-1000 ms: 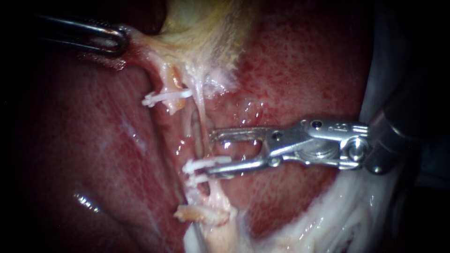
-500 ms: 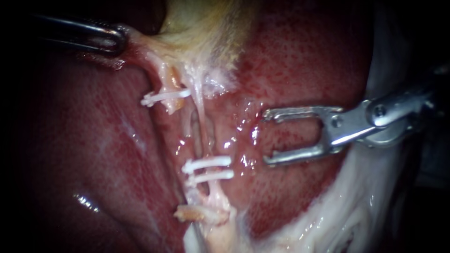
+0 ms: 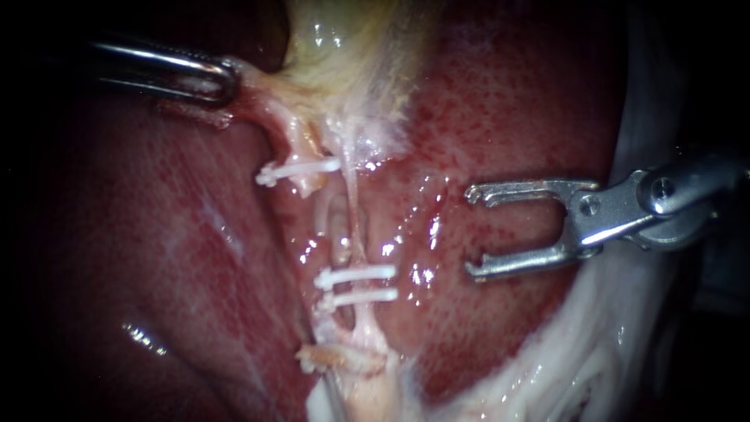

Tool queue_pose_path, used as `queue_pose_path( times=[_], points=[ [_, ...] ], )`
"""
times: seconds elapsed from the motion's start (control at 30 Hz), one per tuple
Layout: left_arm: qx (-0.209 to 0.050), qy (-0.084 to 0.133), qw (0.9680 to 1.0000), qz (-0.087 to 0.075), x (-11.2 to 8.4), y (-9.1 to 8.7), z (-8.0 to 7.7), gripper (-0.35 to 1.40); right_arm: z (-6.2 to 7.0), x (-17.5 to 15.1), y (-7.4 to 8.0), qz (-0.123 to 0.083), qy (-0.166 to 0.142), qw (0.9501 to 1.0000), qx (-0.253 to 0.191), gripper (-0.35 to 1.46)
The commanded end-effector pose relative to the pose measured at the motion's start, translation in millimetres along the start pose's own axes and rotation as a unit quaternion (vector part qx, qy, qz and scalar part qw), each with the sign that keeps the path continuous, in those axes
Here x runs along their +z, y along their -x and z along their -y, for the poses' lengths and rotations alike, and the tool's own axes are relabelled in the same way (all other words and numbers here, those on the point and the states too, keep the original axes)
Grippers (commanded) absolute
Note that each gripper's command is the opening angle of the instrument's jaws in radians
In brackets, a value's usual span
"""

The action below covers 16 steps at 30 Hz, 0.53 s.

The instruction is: Going back second clip right tube

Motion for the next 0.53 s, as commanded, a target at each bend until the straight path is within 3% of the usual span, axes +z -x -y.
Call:
queue_pose_path(
  times=[0.03, 0.53],
  points=[
    [0.0, -0.001, 1.0, 0.002, 0.3, 0.2, 0.3, -0.35, 0.0, 0.0, 0.0, 0.001, 0.0, 1.0, 0.0, 0.49],
    [-0.005, 0.001, 1.0, 0.007, 0.7, 0.6, 0.9, -0.35, 0.1, 0.1, -0.2, -0.008, -0.006, 1.0, 0.001, 0.49]
  ],
)
